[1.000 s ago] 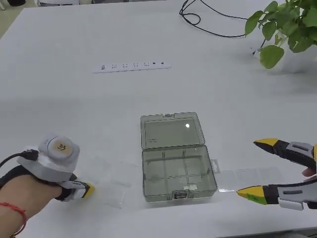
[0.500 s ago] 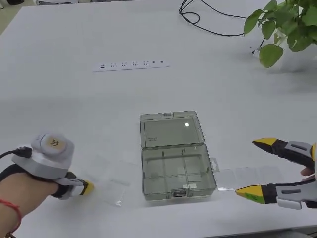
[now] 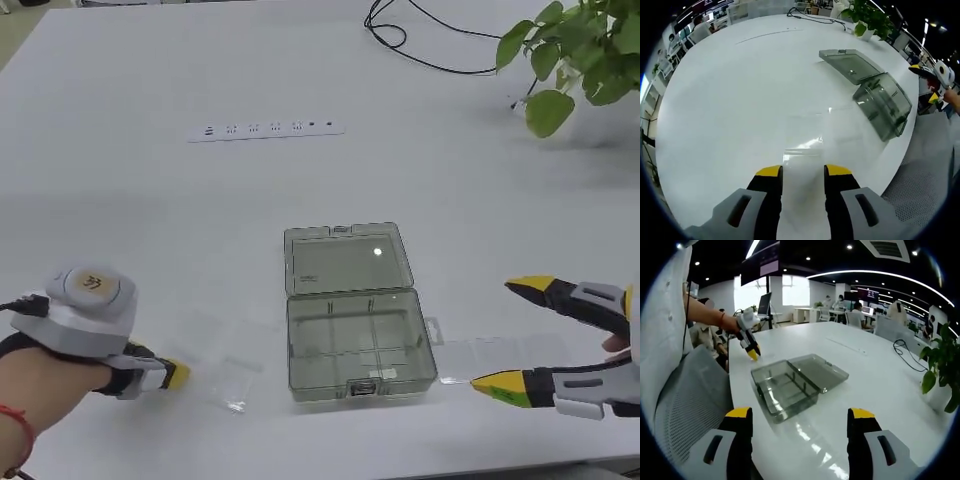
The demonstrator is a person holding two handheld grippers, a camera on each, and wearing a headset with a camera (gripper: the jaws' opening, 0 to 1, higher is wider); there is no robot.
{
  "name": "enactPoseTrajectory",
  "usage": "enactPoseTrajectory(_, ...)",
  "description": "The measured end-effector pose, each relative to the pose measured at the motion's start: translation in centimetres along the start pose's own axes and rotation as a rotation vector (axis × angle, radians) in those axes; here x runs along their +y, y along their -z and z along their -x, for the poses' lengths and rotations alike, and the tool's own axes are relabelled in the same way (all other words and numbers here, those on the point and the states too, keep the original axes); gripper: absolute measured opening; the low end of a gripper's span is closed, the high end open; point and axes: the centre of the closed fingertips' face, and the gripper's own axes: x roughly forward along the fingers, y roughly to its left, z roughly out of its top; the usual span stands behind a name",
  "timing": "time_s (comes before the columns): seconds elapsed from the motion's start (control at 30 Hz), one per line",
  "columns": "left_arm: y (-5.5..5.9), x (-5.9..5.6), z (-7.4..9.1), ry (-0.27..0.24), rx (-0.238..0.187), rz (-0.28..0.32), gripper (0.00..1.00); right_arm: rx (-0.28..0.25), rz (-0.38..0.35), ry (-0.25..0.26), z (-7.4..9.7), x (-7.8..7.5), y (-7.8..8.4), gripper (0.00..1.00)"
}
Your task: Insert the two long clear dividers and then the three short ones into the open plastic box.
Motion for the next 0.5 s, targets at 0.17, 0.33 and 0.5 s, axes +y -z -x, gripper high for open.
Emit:
enactPoseTrajectory(0.17, -0.4, -0.3, 0.6, 0.019, -0.046, 0.05, 0.31, -0.01, -0.014, 0.001, 0.0, 0.1, -0.3, 0.77)
enactPoseTrajectory(0.33, -1.1, -0.8, 1.5, 0.043, -0.098, 0.095, 0.31, -0.03, -0.025, 0.004, 0.0, 0.3, -1.3, 0.75)
enactPoseTrajectory(0.5, -2.2, -1.6, 2.4, 0.068, -0.155, 0.121, 0.31, -0.064, -0.045, 0.013, 0.1, 0.3, -2.7, 0.72)
